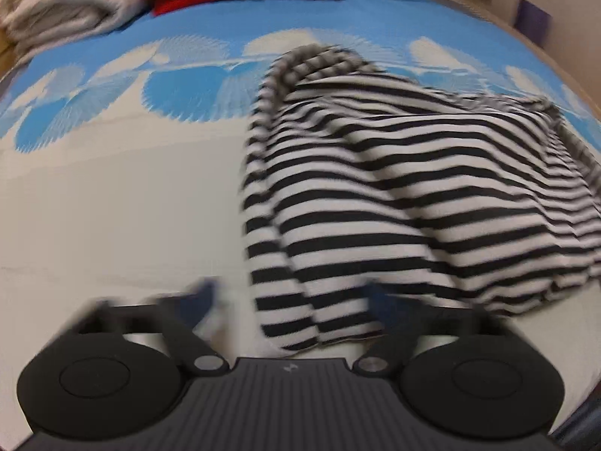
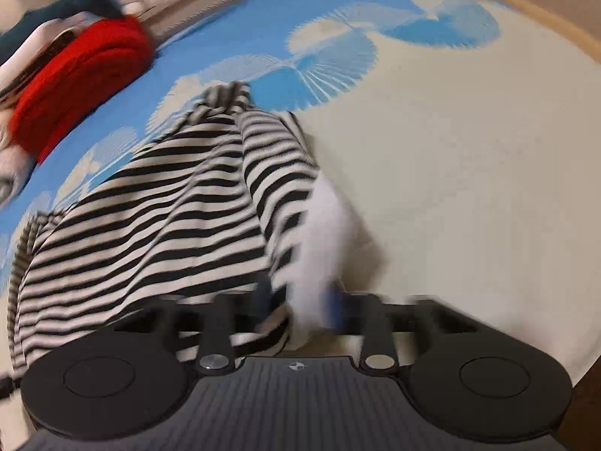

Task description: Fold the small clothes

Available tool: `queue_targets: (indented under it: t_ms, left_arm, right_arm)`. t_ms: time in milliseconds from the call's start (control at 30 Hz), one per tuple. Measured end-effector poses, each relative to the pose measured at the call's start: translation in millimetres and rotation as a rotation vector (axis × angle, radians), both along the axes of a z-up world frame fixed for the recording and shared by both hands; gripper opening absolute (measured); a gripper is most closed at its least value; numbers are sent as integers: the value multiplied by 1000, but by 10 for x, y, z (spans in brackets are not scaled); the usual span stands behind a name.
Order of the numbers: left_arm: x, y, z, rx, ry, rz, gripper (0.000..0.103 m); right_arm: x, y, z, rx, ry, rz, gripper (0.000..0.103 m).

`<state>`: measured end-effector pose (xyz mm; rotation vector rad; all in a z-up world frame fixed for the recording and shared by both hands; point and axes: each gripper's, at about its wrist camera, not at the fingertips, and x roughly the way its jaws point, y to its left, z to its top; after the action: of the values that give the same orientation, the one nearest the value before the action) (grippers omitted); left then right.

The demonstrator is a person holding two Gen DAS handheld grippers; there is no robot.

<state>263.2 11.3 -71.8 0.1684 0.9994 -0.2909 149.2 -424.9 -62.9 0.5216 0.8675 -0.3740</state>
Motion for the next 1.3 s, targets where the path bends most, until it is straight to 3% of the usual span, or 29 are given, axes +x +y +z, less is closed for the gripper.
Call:
queue_targets:
  t_ms: [33, 100, 200, 267, 333, 400, 500, 600, 700, 767, 800, 833, 867, 900, 933, 1000, 1100, 1200, 1300]
  left_arm:
    - [-16, -27, 20, 5, -3, -22, 5]
    - [-99, 9, 91, 11, -19, 6, 4]
    - [-225, 212, 245, -56, -27, 1, 3]
    - [-188, 331, 190, -44, -2, 7, 0]
    - [-108, 410, 29, 22, 41, 32, 1]
    - [-63, 481, -45, -5, 92, 24, 1]
    - [-75, 476, 7, -14, 62, 3, 4]
    - [-53, 513, 21, -17, 71, 36, 5]
    - [-15, 549, -128, 133, 96, 109, 2]
    - [7, 614, -111, 146, 91, 148, 4]
    - [-4, 674, -32, 107, 70, 163, 11]
    - [-5, 719, 59, 61, 48, 173, 30]
    - [-6, 758, 168, 14, 18, 184, 45]
    - [6, 778, 275, -18, -19, 201, 73]
    - [46, 767, 367, -37, -54, 211, 83]
    - [199, 665, 515, -56, -106, 211, 83]
    - [531, 391, 644, -116, -142, 185, 84]
    - [867, -10, 615, -106, -162, 123, 84]
    - [1174, -357, 421, -90, -150, 75, 84]
  right_arm:
    - [-41, 35, 53, -18, -21, 20, 16]
    - [-147, 45, 161, -30, -62, 33, 15]
    - [-448, -29, 374, 18, -163, 26, 13]
    - [-653, -96, 435, 21, -210, 42, 13]
    - [-620, -233, 245, 2, -101, 2, 13]
    - [-494, -341, 32, 10, 15, -6, 13]
    - [-400, -298, -49, -16, 57, 42, 15]
    - [-381, -284, -7, -14, 67, 4, 19]
    - [-402, -276, 5, -55, 83, -21, 19]
    - [-363, -231, -40, -80, 117, -11, 19]
    - [-357, -207, -40, -92, 123, -3, 28]
    - [-365, -194, -19, -109, 122, -6, 50]
    - [-382, -189, 17, -137, 127, -34, 60]
    - [-404, -183, 74, -174, 122, -74, 71]
    - [-444, -172, 164, -211, 84, -106, 74]
    - [-500, -145, 376, -248, -38, -131, 75]
    - [-344, -67, 581, -205, -201, -82, 76]
    - [96, 88, 614, -82, -264, 43, 75]
    - [628, 395, 557, -93, -258, 185, 74]
